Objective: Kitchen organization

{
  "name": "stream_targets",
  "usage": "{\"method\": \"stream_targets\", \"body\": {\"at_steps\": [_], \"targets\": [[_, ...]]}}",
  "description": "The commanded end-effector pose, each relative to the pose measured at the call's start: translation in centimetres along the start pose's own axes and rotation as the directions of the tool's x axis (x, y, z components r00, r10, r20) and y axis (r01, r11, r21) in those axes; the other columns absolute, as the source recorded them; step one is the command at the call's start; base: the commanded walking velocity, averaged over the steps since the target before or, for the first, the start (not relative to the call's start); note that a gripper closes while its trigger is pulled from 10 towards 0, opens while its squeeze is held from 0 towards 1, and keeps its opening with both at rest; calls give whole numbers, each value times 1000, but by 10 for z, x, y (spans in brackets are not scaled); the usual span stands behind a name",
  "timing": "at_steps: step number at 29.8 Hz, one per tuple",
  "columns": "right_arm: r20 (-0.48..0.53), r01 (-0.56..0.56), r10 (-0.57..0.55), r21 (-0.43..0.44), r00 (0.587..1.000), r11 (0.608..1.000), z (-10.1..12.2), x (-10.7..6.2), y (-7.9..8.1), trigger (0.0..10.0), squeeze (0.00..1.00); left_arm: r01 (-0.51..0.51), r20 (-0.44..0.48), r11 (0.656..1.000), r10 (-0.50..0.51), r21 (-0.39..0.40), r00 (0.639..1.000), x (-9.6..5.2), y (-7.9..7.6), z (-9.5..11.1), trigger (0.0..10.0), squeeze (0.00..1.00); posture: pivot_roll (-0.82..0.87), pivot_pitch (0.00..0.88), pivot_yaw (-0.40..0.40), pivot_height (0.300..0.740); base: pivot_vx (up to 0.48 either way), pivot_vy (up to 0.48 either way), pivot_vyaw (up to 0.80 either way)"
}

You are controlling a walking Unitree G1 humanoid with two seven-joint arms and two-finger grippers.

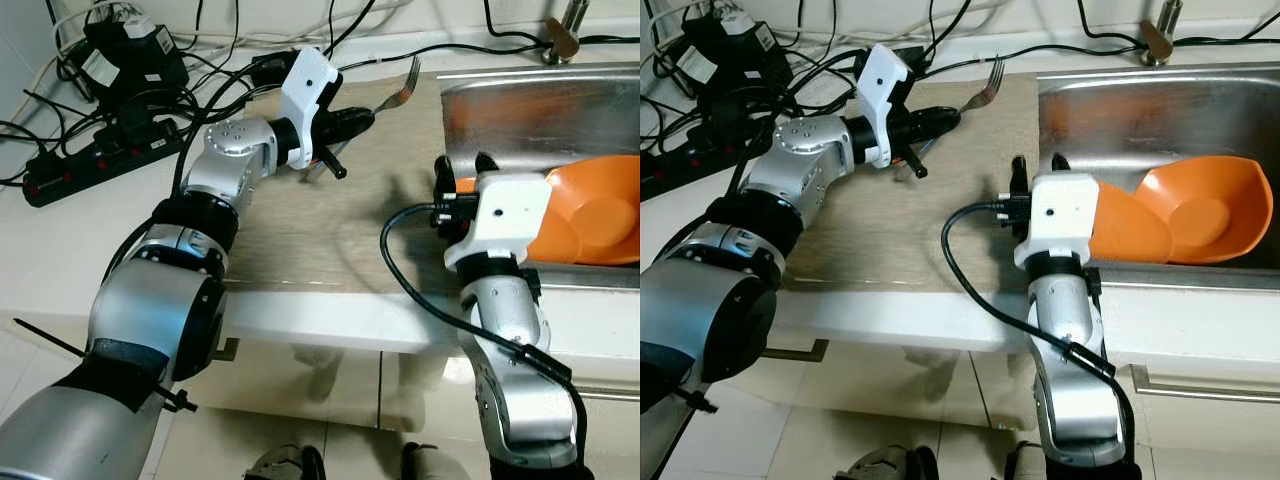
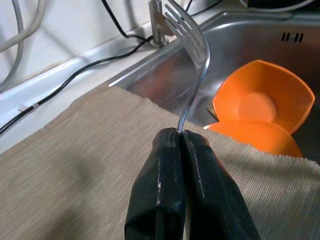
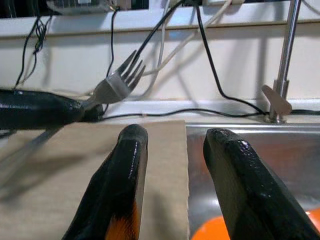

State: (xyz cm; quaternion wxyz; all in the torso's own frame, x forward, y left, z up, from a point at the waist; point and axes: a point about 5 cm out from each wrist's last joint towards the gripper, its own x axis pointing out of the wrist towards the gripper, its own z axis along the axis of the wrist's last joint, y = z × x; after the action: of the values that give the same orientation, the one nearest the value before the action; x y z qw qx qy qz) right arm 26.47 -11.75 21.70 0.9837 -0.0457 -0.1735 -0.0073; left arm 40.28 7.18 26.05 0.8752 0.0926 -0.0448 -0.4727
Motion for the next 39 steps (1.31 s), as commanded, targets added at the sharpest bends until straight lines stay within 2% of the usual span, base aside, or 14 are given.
{"method": "stream_targets", "body": {"at_steps": [1, 12, 16, 18, 19, 20, 21, 30, 34, 39], "targets": [[-5, -10, 10, 24, 1000, 1000, -2, 2, 3, 10000, 0, -11, 24, 1000, 12, -6, 1000, -2, 4, 7, 0, 0, -88, 41, 171, 732, 0, 0, 0], [17, -10, 8, 79, 1000, 997, -11, 41, -4, 10000, 0, 61, 127, 997, -54, -49, 990, -1, 3, 25, 0, 0, -67, 19, 167, 732, 0, 0, 0], [22, 4, -7, 146, 1000, 989, -13, 54, -8, 10000, 0, 100, 163, 994, -91, -49, 982, -2, 2, 33, 0, 0, -47, 13, 159, 732, 0, 0, 0], [19, 8, -11, 162, 1000, 987, -14, 56, -8, 10000, 0, 103, 168, 993, -93, -52, 981, -2, 2, 34, 0, 0, -47, 13, 159, 732, 0, 0, 0], [14, 13, -16, 223, 1000, 975, -16, 61, -8, 10000, 0, 109, 180, 992, -97, -62, 979, -3, 2, 36, 0, 0, -47, 13, 159, 732, 0, 0, 0], [14, 13, -16, 223, 1000, 975, -16, 61, -8, 10000, 0, 109, 180, 992, -97, -62, 979, -3, 2, 36, 0, 0, -47, 13, 159, 732, 0, 0, 0], [16, 12, -17, 263, 1000, 965, -16, 66, -7, 10000, 0, 114, 185, 991, -100, -67, 978, -4, 3, 36, 0, 0, -37, 10, 157, 732, 0, 0, 0], [46, 11, -35, 442, 998, 897, -7, 87, -9, 10000, 0, 130, 166, 988, -113, -90, 980, -5, 1, 28, 0, 0, -32, 7, 154, 732, 0, 0, 0], [73, -19, -26, 553, 997, 833, 3, 93, -8, 10000, 0, 120, 152, 987, -103, -105, 983, -6, 2, 24, 0, 0, -30, 7, 152, 732, 0, 0, 0], [78, -41, -13, 648, 997, 760, 5, 96, -7, 10000, 0, 105, 140, 987, -87, -121, 986, -7, 4, 21, 0, 0, -33, 9, 152, 732, 0, 0, 0]]}}
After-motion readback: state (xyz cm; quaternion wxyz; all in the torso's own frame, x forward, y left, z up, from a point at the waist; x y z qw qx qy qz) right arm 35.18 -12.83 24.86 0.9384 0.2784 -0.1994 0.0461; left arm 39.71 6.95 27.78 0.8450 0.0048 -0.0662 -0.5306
